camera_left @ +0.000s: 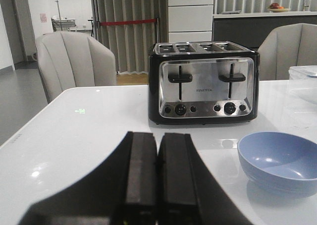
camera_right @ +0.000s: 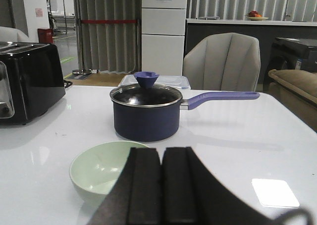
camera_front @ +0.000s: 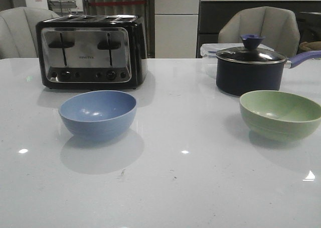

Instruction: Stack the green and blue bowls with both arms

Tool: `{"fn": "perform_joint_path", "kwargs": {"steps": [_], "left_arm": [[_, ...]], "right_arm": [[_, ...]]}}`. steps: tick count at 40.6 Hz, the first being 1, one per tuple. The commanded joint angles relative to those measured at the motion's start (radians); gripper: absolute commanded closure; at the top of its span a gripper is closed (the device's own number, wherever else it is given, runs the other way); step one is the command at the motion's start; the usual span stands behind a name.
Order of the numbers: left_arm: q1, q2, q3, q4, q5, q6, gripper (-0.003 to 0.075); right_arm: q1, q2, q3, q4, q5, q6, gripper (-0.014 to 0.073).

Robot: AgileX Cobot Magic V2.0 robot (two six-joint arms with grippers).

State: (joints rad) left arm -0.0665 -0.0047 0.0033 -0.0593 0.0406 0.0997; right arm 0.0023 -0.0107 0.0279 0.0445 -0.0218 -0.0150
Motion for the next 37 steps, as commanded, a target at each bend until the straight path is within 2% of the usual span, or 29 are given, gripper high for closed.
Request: {"fn": "perform_joint_path", "kwargs": {"steps": [1,26,37], "left_arm": [[0.003,-0.02,0.005,-0.006,-0.089,-0.001,0.0627],[0.003,-0.02,0.005,-0.006,-0.089,-0.001,0.0627],[0.003,-0.02,-0.023,-0.006,-0.159,-0.001,0.0627]], "right_arm": [[0.001,-0.019,-0.003,-0.003,-0.092,-0.011,0.0541],[0.001,-0.019,-0.003,-0.003,-0.092,-0.011,0.0541],[0.001,-0.019,-0.034,0.019,-0.087,-0.01,0.0541]]}}
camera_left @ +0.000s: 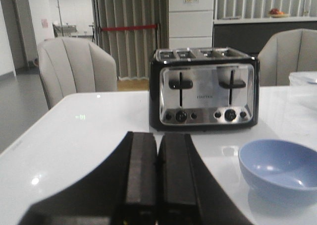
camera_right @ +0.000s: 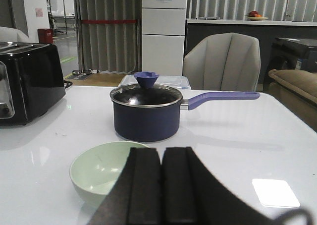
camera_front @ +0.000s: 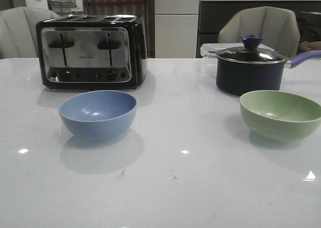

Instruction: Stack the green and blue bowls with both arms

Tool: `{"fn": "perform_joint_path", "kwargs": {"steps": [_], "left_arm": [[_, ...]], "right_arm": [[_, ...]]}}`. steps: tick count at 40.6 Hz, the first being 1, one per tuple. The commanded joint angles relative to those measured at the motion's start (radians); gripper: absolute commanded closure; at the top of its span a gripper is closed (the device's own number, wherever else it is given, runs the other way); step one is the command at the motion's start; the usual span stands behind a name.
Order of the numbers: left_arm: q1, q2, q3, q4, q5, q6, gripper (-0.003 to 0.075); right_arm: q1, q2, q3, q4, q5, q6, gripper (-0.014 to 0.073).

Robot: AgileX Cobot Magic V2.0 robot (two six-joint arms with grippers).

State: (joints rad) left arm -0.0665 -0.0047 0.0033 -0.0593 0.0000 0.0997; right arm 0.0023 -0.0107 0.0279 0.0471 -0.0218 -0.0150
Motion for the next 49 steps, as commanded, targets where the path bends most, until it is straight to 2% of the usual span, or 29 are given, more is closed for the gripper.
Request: {"fn": "perform_joint_path", "kwargs": {"steps": [1,5,10,23,37,49], "left_arm": [[0.003,-0.02,-0.036,-0.006,-0.112,-0.001,0.0627],[0.003,-0.017,-0.126,-0.006,-0.057,-0.003,0.0627],[0.003,0.0,-0.27,-0.006,0.082,-0.003,0.0627],[0.003,0.242,-0.617,-0.006,0.392,-0.003,0.0627],[0.003,0.453,-0.648,-0.006,0.567,-0.003,0.0627],[0.003,0.532,-0.648,-0.006,0.59,-0.003,0.0627]], "right_arm": [[0.001,-0.019,-0.047,0.022,-0.08,-0.01,0.0541],[0.001,-0.018,-0.14,0.03,-0.021,-0.01,0.0541],[0.001,0.018,-0.308,0.03,0.12,-0.01,0.0541],[0.001,0.311,-0.623,0.028,0.423,-0.011,0.0541],[0.001,0.571,-0.647,0.028,0.581,-0.011,0.0541],[0.001,0.718,-0.647,0.028,0.611,-0.011,0.0531]]}}
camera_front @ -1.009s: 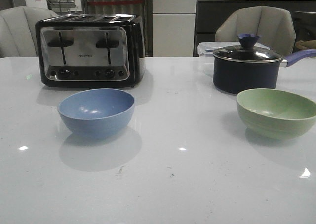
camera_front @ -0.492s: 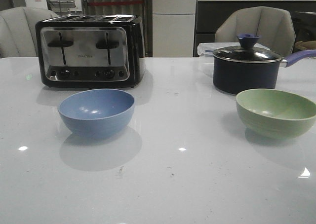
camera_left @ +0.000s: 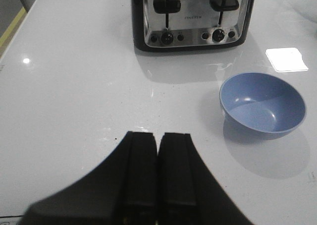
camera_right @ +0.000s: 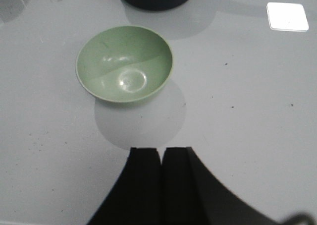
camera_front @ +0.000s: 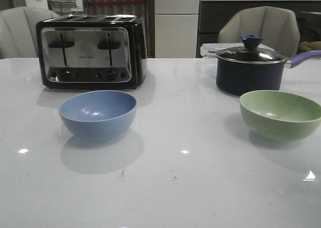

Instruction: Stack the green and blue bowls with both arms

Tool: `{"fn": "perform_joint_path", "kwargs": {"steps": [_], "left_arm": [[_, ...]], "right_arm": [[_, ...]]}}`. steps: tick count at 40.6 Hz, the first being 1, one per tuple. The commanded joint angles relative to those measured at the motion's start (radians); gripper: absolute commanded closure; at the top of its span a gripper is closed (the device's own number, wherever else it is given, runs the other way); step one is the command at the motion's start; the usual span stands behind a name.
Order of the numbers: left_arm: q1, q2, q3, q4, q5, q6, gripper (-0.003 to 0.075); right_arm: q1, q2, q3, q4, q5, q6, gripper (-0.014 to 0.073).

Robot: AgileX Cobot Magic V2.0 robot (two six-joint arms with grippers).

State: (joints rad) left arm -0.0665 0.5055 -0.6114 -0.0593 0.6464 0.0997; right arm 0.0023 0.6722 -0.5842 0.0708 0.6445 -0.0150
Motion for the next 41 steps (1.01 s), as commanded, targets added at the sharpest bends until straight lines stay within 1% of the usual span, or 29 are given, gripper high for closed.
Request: {"fn": "perform_joint_path", "kwargs": {"steps": [1,4,5,6,8,9,10,11,13,15,21,25,30,34,41], "left_arm": [[0.003,0.027,-0.034,-0.006,-0.052,-0.003,0.0625],[0.003,0.034,-0.034,-0.006,-0.045,-0.003,0.0588],[0.003,0.036,-0.034,-0.006,-0.045,-0.003,0.0559],[0.003,0.038,-0.034,-0.006,-0.045,-0.003,0.0531],[0.003,0.038,-0.034,-0.006,-0.049,-0.003,0.0449],[0.003,0.038,-0.031,-0.006,-0.051,-0.003,0.0396],[0.003,0.038,-0.029,-0.006,-0.051,-0.003,0.0343],[0.003,0.038,-0.029,-0.006,-0.051,-0.003,0.0308],[0.003,0.038,-0.026,-0.006,-0.054,-0.003,0.0246],[0.003,0.038,-0.025,-0.006,-0.052,-0.003,0.0223],[0.003,0.038,-0.025,-0.006,-0.052,-0.003,0.0224],[0.003,0.038,-0.025,-0.006,-0.053,-0.003,0.0224],[0.003,0.038,-0.025,-0.006,-0.053,-0.003,0.0224],[0.003,0.038,-0.025,-0.006,-0.053,-0.003,0.0224],[0.003,0.038,-0.025,-0.006,-0.053,-0.003,0.0224]], "right_arm": [[0.001,0.043,-0.035,0.004,-0.056,-0.011,0.0519],[0.001,0.068,-0.035,0.004,-0.056,-0.011,0.0451],[0.001,0.075,-0.035,0.004,-0.056,-0.011,0.042],[0.001,0.084,-0.035,0.004,-0.056,-0.011,0.0372],[0.001,0.098,-0.035,0.004,-0.059,-0.011,0.0272],[0.001,0.108,-0.035,0.004,-0.061,-0.011,0.0213],[0.001,0.116,-0.035,0.004,-0.067,-0.011,0.0171],[0.001,0.126,-0.035,0.004,-0.073,-0.011,0.0121],[0.001,0.142,-0.035,0.004,-0.082,-0.011,0.0063],[0.001,0.164,-0.037,0.005,-0.09,-0.011,0.0023],[-0.002,0.264,-0.074,0.005,-0.104,-0.008,0.0013],[-0.04,0.367,-0.136,0.013,-0.103,0.004,0.0013],[-0.093,0.495,-0.226,0.06,-0.067,0.001,0.0013],[-0.102,0.604,-0.3,0.087,-0.022,-0.039,0.0013],[-0.102,0.781,-0.439,0.182,0.021,-0.137,0.0013]]}}
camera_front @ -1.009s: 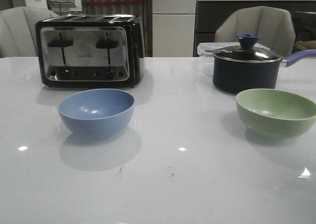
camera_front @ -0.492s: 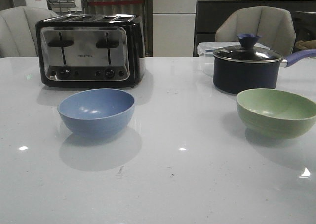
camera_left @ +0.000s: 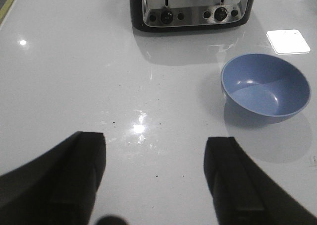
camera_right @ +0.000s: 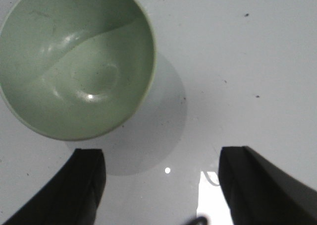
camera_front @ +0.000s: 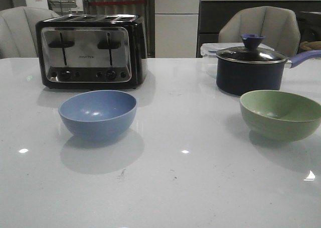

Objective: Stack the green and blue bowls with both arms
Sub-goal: 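Lower the right gripper and grasp the rim of the green bowl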

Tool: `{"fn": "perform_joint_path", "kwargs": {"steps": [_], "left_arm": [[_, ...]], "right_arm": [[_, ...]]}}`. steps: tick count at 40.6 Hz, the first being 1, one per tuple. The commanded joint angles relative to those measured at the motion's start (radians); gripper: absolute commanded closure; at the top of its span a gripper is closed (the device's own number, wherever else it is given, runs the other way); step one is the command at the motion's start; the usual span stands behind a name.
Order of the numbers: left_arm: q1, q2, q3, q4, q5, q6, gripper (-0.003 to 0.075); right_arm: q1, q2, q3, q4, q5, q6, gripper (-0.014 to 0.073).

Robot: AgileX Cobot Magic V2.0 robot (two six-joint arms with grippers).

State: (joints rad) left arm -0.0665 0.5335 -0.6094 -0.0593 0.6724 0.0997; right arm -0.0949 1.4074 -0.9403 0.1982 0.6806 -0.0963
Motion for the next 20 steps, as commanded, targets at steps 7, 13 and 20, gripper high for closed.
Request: {"fn": "perform_joint_path", "kwargs": {"steps": [7,13,20], "left_arm": [[0.003,0.01,-0.027,-0.006,-0.078,-0.003,0.0224],[0.003,0.01,-0.027,-0.006,-0.078,-0.003,0.0224],[0.003,0.01,-0.027,-0.006,-0.078,-0.003,0.0224]], "right_arm": [[-0.005,0.197,-0.188,0.07,-0.014,-0.067,0.0013],[-0.005,0.294,-0.238,0.072,-0.022,-0.067,0.0046],[-0.005,0.349,-0.252,0.072,-0.044,-0.067,0.0125]]}}
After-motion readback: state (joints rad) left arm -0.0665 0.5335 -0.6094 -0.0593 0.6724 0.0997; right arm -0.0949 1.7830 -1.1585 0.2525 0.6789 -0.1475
